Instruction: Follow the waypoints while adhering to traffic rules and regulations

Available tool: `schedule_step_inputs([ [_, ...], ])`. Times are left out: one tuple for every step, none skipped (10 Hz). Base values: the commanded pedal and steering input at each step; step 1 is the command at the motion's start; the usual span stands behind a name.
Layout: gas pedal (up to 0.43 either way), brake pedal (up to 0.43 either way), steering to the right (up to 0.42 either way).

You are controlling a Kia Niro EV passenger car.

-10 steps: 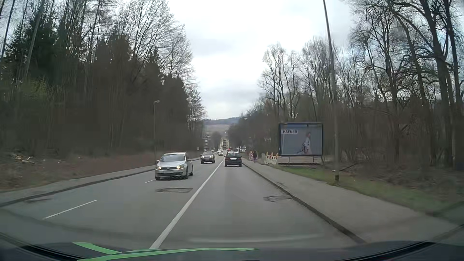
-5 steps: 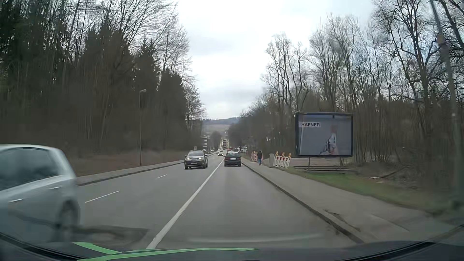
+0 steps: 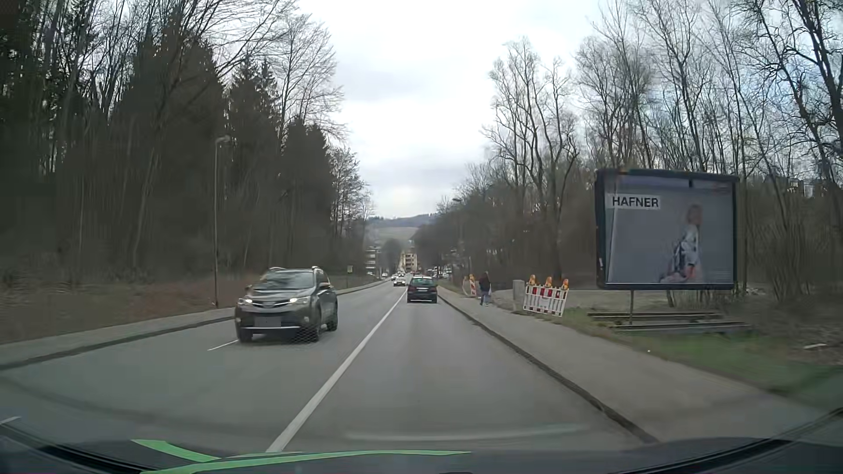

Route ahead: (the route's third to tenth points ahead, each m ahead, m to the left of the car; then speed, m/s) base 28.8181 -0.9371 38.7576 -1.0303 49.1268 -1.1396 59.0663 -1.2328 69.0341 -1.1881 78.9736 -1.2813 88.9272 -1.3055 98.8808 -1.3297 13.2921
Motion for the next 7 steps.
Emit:
schedule_step_inputs([
  [0.0, 0.104, -0.001],
  [0.0, 0.104, 0.0],
  [0.0, 0.104, 0.0],
  [0.0, 0.104, -0.001],
  [0.0, 0.104, -0.001],
  [0.0, 0.104, -0.001],
  [0.0, 0.104, -0.001],
])
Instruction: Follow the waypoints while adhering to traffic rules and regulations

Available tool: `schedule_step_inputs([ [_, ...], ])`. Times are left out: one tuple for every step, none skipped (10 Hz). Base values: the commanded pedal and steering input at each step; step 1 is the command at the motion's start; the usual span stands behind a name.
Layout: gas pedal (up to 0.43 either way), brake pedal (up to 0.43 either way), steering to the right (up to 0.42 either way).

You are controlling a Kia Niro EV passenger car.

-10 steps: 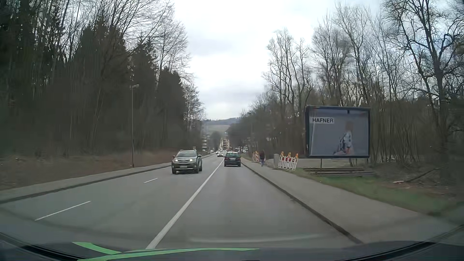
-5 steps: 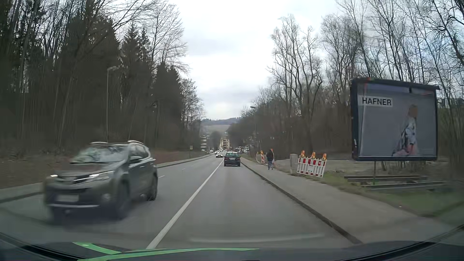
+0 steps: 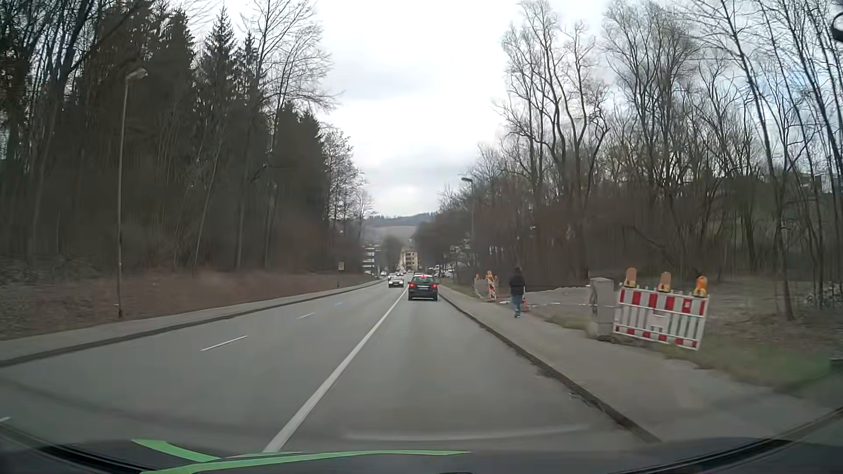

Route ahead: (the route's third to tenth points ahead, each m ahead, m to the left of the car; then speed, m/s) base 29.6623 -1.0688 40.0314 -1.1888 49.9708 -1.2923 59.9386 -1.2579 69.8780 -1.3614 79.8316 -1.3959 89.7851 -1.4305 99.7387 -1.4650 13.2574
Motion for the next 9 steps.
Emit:
schedule_step_inputs([
  [0.0, 0.104, -0.001],
  [0.0, 0.104, -0.001],
  [0.0, 0.104, -0.001],
  [0.0, 0.104, -0.001],
  [0.0, 0.11, -0.001],
  [0.0, 0.104, -0.001],
  [0.0, 0.104, -0.001],
  [0.0, 0.104, -0.001],
  [0.0, 0.104, -0.001],
])
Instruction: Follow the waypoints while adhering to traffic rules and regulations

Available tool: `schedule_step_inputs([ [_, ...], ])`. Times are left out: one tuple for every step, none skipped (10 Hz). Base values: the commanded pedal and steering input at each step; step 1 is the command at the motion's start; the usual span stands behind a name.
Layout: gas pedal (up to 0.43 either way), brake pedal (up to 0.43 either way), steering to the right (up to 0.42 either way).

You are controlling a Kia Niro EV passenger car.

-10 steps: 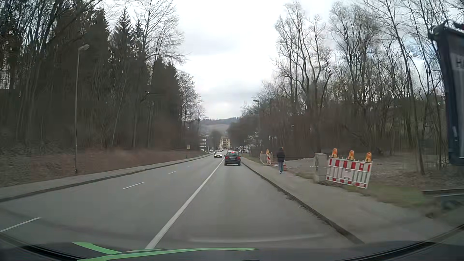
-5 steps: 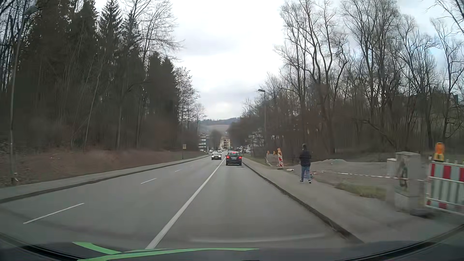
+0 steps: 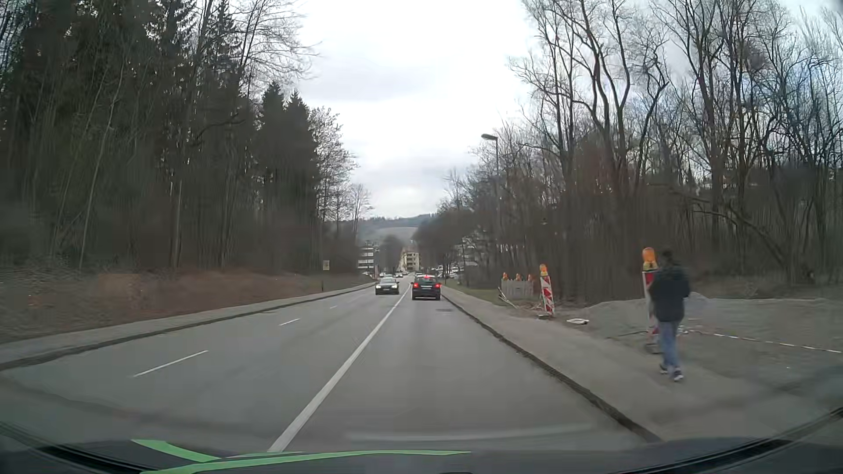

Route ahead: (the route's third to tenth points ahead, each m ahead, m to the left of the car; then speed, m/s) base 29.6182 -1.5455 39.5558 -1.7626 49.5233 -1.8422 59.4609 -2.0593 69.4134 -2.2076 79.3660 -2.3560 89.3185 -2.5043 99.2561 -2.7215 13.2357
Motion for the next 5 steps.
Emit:
schedule_step_inputs([
  [0.0, 0.104, -0.001],
  [0.0, 0.104, 0.0],
  [0.0, 0.104, 0.0],
  [0.0, 0.11, 0.001],
  [0.0, 0.104, 0.001],
])
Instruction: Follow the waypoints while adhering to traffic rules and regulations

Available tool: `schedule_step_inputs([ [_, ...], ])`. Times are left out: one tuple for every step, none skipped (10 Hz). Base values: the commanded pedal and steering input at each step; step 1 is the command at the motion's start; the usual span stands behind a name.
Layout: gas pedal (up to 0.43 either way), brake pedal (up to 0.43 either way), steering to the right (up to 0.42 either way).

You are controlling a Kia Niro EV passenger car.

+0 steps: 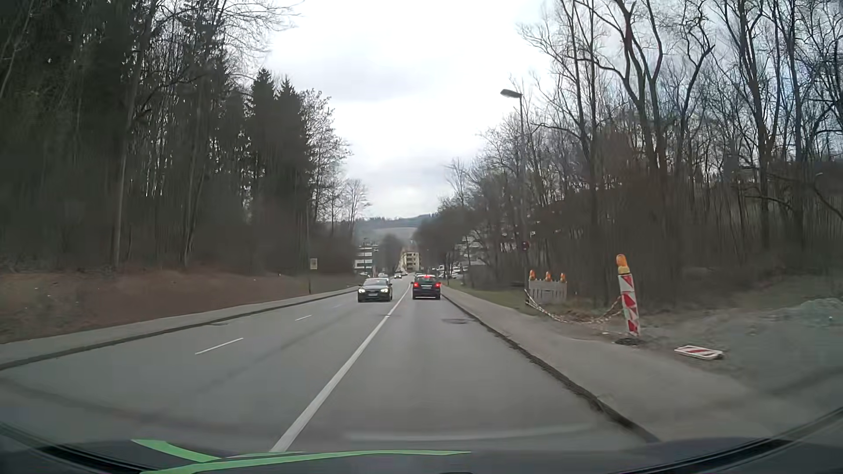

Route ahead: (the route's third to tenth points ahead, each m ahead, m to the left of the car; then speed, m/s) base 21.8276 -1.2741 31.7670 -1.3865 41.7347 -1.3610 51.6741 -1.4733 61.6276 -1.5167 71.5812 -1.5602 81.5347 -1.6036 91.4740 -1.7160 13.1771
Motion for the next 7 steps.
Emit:
schedule_step_inputs([
  [0.0, 0.104, 0.001],
  [0.0, 0.11, 0.001],
  [0.0, 0.11, 0.001],
  [0.0, 0.11, 0.001],
  [0.0, 0.11, 0.001],
  [0.0, 0.11, 0.0],
  [0.0, 0.11, 0.0],
])
